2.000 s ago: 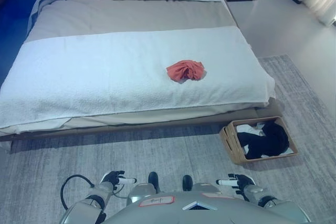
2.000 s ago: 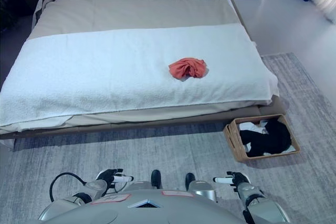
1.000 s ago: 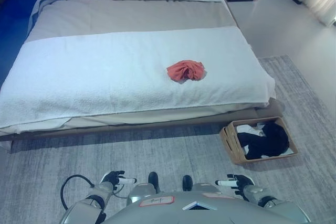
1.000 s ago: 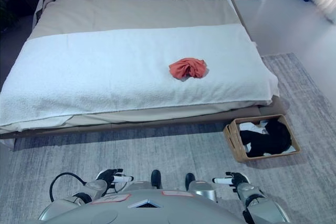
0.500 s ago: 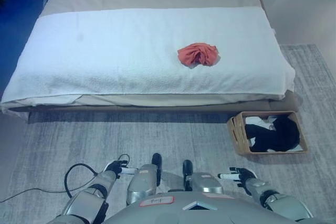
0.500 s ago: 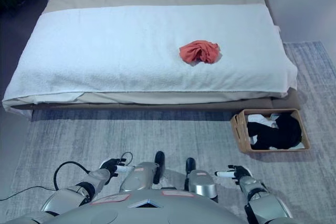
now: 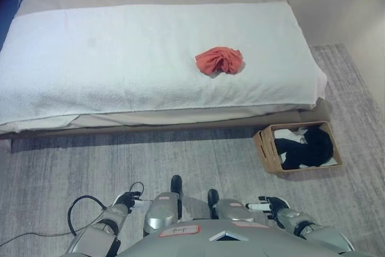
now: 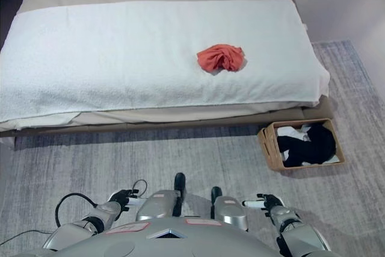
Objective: Put the clothes on the bed into the basket.
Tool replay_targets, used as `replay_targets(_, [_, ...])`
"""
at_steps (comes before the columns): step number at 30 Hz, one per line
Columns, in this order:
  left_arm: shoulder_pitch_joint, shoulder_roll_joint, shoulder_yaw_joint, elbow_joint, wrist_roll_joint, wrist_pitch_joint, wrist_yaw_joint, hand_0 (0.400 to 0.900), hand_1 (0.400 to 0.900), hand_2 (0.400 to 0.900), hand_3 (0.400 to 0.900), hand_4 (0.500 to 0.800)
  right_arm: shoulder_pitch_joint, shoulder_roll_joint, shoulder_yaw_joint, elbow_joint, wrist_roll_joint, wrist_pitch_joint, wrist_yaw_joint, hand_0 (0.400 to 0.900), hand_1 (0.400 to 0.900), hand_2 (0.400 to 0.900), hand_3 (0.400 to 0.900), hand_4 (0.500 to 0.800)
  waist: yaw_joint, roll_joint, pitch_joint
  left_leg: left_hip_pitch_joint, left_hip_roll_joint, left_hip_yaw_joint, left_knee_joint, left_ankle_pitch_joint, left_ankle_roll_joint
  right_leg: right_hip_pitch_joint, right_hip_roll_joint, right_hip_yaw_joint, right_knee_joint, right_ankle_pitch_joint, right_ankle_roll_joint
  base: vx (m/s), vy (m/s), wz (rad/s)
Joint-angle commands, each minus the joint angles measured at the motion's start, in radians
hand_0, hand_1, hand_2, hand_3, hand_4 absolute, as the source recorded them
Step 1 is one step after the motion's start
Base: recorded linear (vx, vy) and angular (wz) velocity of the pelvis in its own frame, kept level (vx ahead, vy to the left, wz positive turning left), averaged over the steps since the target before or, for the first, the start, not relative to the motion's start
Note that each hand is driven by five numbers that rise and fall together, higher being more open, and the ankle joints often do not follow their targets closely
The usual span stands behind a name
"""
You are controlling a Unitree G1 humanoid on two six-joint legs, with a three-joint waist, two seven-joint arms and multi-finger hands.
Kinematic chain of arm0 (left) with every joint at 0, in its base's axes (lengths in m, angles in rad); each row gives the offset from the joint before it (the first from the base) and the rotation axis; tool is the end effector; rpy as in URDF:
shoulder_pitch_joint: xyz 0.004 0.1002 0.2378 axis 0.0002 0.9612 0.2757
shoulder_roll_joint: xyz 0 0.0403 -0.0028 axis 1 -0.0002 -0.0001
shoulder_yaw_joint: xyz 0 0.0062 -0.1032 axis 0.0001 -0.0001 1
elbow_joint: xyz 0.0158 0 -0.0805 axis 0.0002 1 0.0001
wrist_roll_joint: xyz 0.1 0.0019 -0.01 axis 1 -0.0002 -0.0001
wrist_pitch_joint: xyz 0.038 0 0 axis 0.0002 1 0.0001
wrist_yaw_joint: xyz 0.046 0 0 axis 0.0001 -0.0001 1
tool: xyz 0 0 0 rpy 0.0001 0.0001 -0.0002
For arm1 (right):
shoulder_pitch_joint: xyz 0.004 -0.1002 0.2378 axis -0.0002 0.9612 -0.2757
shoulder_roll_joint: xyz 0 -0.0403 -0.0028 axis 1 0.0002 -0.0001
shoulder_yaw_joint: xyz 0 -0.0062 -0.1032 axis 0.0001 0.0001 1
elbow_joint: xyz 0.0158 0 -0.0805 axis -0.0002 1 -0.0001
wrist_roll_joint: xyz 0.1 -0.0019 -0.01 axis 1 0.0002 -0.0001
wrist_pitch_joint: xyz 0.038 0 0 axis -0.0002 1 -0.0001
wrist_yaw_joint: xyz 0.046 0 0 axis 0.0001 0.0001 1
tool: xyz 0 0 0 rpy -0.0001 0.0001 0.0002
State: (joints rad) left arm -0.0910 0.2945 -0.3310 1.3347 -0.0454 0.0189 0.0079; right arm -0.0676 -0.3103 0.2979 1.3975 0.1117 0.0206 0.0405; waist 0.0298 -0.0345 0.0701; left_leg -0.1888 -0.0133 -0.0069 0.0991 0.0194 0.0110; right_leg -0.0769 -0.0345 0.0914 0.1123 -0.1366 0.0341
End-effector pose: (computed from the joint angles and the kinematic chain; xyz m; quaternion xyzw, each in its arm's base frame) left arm 0.0845 0.2375 -0.1111 0.2088 0.5939 -0.0202 0.7767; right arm 0.0653 -0.2489 -0.1120 -0.1624 0.6310 -0.0071 0.7586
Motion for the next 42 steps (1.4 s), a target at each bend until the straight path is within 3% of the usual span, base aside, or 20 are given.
replay_targets(1, [-0.035,0.052,0.021,0.003,-0.007,-0.012,0.008,0.900,0.900,0.900,0.900,0.800,-0.009,-0.039,0.014,-0.043,0.009,-0.002,0.001,0.900,0.900,0.900,0.900,0.800,-0.015,-0.036,-0.036,-0.161,-0.052,-0.049,0.016,0.047,0.002,0.153,-0.009,0.033,0.080,0.011,0.062,0.26,0.191,-0.06])
replay_targets(5, [-0.049,0.065,0.015,-0.004,-0.010,-0.008,0.013,0.900,0.900,0.900,0.900,0.800,-0.029,-0.035,0.013,-0.056,0.012,0.001,0.005,0.900,0.900,0.900,0.900,0.800,-0.037,-0.028,-0.001,-0.085,-0.067,-0.059,-0.008,0.014,0.033,0.032,0.002,-0.007,0.367,0.192,0.086,0.19,0.207,0.00])
replay_targets(8, [-0.053,0.068,0.020,-0.001,-0.014,-0.006,0.014,0.900,0.900,0.900,0.900,0.800,-0.035,-0.032,0.005,-0.050,0.014,0.002,-0.003,0.900,0.900,0.900,0.900,0.800,-0.045,-0.006,0.020,-0.011,-0.072,-0.072,-0.028,-0.011,0.045,-0.024,-0.008,-0.066,0.461,0.193,0.077,0.23,0.176,0.17])
replay_targets(10, [-0.056,0.076,0.023,0.000,-0.017,-0.005,0.012,0.900,0.900,0.900,0.900,0.800,-0.031,-0.035,0.003,-0.053,0.021,0.001,-0.004,0.900,0.900,0.900,0.900,0.800,-0.054,0.002,0.029,0.042,-0.077,-0.089,-0.054,-0.014,0.044,-0.073,0.025,-0.069,0.417,0.129,0.057,0.28,0.090,0.26])
replay_targets(12, [-0.063,0.073,0.024,0.003,-0.017,-0.004,0.013,0.900,0.900,0.900,0.900,0.800,-0.035,-0.039,0.002,-0.054,0.023,0.003,-0.008,0.900,0.900,0.900,0.900,0.800,-0.055,0.016,0.036,0.087,-0.059,-0.093,-0.079,-0.024,0.033,-0.083,-0.012,-0.120,0.301,0.068,0.045,0.24,0.019,0.23])
replay_targets(13, [-0.065,0.072,0.023,0.004,-0.016,-0.006,0.014,0.900,0.900,0.900,0.900,0.800,-0.040,-0.039,0.002,-0.058,0.025,0.002,-0.010,0.900,0.900,0.900,0.900,0.800,-0.059,0.017,0.041,0.098,-0.061,-0.099,-0.082,-0.030,0.029,-0.089,-0.014,-0.110,0.243,0.063,0.045,0.26,-0.059,0.42])
replay_targets(14, [-0.076,0.068,0.022,0.008,-0.015,-0.009,0.015,0.900,0.900,0.900,0.900,0.800,-0.047,-0.038,0.001,-0.063,0.027,0.005,-0.015,0.900,0.900,0.900,0.900,0.800,-0.065,0.008,0.047,0.117,-0.066,-0.106,-0.088,-0.046,0.017,-0.129,-0.042,-0.076,0.072,0.118,0.065,0.19,-0.056,0.34])
replay_targets(17, [-0.080,0.062,0.022,0.010,-0.013,-0.011,0.015,0.900,0.900,0.900,0.900,0.800,-0.050,-0.040,-0.002,-0.064,0.024,0.008,-0.016,0.900,0.900,0.900,0.900,0.800,-0.076,0.003,0.061,0.156,-0.067,-0.117,-0.092,-0.066,0.010,-0.139,-0.067,-0.043,-0.027,0.196,0.088,0.19,-0.085,0.29])
replay_targets(21, [-0.070,0.063,0.035,0.020,-0.012,-0.013,0.014,0.900,0.900,0.900,0.900,0.800,-0.041,-0.045,-0.008,-0.073,0.008,0.012,-0.018,0.900,0.900,0.900,0.900,0.800,-0.080,-0.014,0.062,0.210,-0.066,-0.130,-0.107,-0.092,-0.008,-0.150,-0.096,-0.057,-0.092,0.271,0.116,0.19,-0.163,0.31])
replay_targets(23, [-0.058,0.061,0.045,0.033,-0.005,-0.009,0.010,0.900,0.900,0.900,0.900,0.800,-0.022,-0.044,-0.016,-0.072,0.006,0.014,-0.018,0.900,0.900,0.900,0.900,0.800,-0.081,-0.026,0.043,0.240,-0.052,-0.139,-0.134,-0.103,-0.022,-0.115,-0.094,-0.055,-0.103,0.259,0.109,0.28,-0.295,0.47])
replay_targets(24, [-0.047,0.050,0.044,0.041,-0.001,-0.008,0.006,0.900,0.900,0.900,0.900,0.800,-0.012,-0.048,-0.021,-0.067,0.001,0.013,-0.016,0.900,0.900,0.900,0.900,0.800,-0.081,-0.022,0.015,0.263,-0.022,-0.141,-0.156,-0.106,-0.034,-0.091,-0.086,-0.074,-0.104,0.246,0.102,0.35,-0.375,0.47])
replay_targets(27, [-0.037,0.033,0.035,0.035,0.010,-0.009,0.006,0.900,0.900,0.900,0.900,0.800,-0.008,-0.066,-0.022,-0.078,-0.005,0.009,-0.020,0.900,0.900,0.900,0.900,0.800,-0.092,-0.005,-0.005,0.265,0.015,-0.156,-0.156,-0.105,-0.056,-0.066,-0.073,-0.119,-0.093,0.210,0.084,0.19,-0.253,0.45])
replay_targets(31, [-0.052,0.023,0.019,0.025,0.010,-0.010,0.007,0.900,0.900,0.900,0.900,0.800,-0.025,-0.095,-0.016,-0.099,-0.002,-0.001,-0.028,0.900,0.900,0.900,0.900,0.800,-0.105,0.012,-0.015,0.252,0.036,-0.156,-0.150,-0.099,-0.072,-0.050,-0.062,-0.148,-0.101,0.186,0.068,0.10,-0.184,0.39])
replay_targets(33, [-0.062,0.016,0.002,0.014,0.016,-0.013,0.007,0.900,0.900,0.900,0.900,0.800,-0.048,-0.131,-0.016,-0.131,-0.008,-0.006,-0.036,0.900,0.900,0.900,0.900,0.800,-0.111,0.020,-0.014,0.235,0.037,-0.139,-0.145,-0.093,-0.076,-0.044,-0.062,-0.160,-0.110,0.182,0.066,0.05,-0.110,0.17])
replay_targets(38, [-0.068,0.017,-0.022,0.012,0.032,-0.014,-0.001,0.900,0.900,0.900,0.900,0.800,-0.248,-0.360,0.034,-0.265,-0.069,-0.020,-0.047,0.900,0.900,0.900,0.900,0.800,-0.109,0.041,-0.012,0.226,0.065,-0.085,-0.186,-0.073,-0.089,-0.052,-0.052,-0.155,-0.157,0.198,0.070,0.03,-0.055,-0.24])
replay_targets(39, [-0.069,0.017,-0.021,0.013,0.032,-0.014,-0.001,0.900,0.900,0.900,0.900,0.800,-0.250,-0.360,0.035,-0.264,-0.069,-0.021,-0.047,0.900,0.900,0.900,0.900,0.800,-0.109,0.042,-0.011,0.226,0.065,-0.084,-0.186,-0.073,-0.089,-0.052,-0.052,-0.154,-0.157,0.198,0.070,-0.08,0.001,-0.25])
replay_targets(42, [-0.074,0.003,-0.053,0.024,0.021,-0.016,0.003,0.900,0.900,0.900,0.900,0.800,-0.499,-0.427,0.165,-0.261,-0.104,-0.034,-0.055,0.900,0.900,0.900,0.900,0.800,-0.092,0.048,0.022,0.181,0.063,-0.070,-0.186,-0.061,-0.087,-0.103,-0.058,-0.140,-0.168,0.226,0.075,-0.09,0.014,-0.19])
